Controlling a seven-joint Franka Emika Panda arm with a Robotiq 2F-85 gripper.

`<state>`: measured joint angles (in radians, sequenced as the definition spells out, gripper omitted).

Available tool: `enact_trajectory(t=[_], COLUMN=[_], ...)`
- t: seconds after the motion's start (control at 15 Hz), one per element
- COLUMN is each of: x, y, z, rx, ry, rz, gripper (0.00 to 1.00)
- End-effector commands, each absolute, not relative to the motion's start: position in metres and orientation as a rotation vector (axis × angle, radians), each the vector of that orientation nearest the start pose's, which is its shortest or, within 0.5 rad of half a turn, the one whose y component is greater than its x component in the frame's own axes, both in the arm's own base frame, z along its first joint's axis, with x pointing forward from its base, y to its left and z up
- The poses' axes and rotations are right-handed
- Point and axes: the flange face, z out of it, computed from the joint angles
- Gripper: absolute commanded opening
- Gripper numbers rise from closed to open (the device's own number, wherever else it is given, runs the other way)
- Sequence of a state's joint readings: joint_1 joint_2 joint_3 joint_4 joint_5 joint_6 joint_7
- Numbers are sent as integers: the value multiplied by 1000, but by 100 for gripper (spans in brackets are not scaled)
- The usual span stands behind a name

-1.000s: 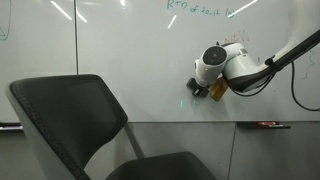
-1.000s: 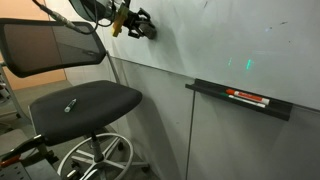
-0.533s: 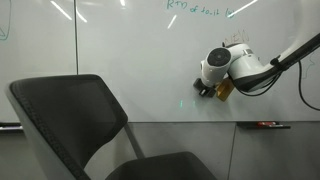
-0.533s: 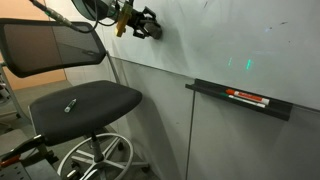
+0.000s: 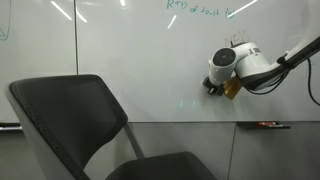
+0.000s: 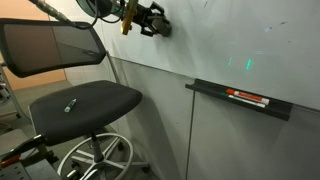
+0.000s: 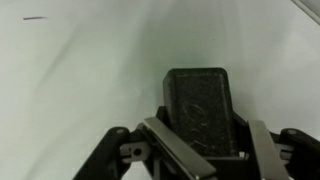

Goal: Use the eraser from the seat to wipe the whiteboard.

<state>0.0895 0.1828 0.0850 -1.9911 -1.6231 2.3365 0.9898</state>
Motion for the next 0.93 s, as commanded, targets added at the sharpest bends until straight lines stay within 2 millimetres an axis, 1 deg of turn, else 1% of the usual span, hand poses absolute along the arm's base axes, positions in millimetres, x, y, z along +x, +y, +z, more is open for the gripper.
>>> enact_trajectory(t=[0.0, 0.13, 0.27, 0.53, 0.67, 0.87], x=[626, 616, 601, 567, 550, 522], y=[78, 84, 90, 101, 110, 124], z=[427, 428, 432, 437, 442, 442], rx=[2012, 2066, 2183, 2439, 2534, 2657], ry=[374, 390, 396, 406, 414, 451], rz=[910, 905, 890, 809, 748, 662], gripper=[33, 33, 33, 33, 33, 33])
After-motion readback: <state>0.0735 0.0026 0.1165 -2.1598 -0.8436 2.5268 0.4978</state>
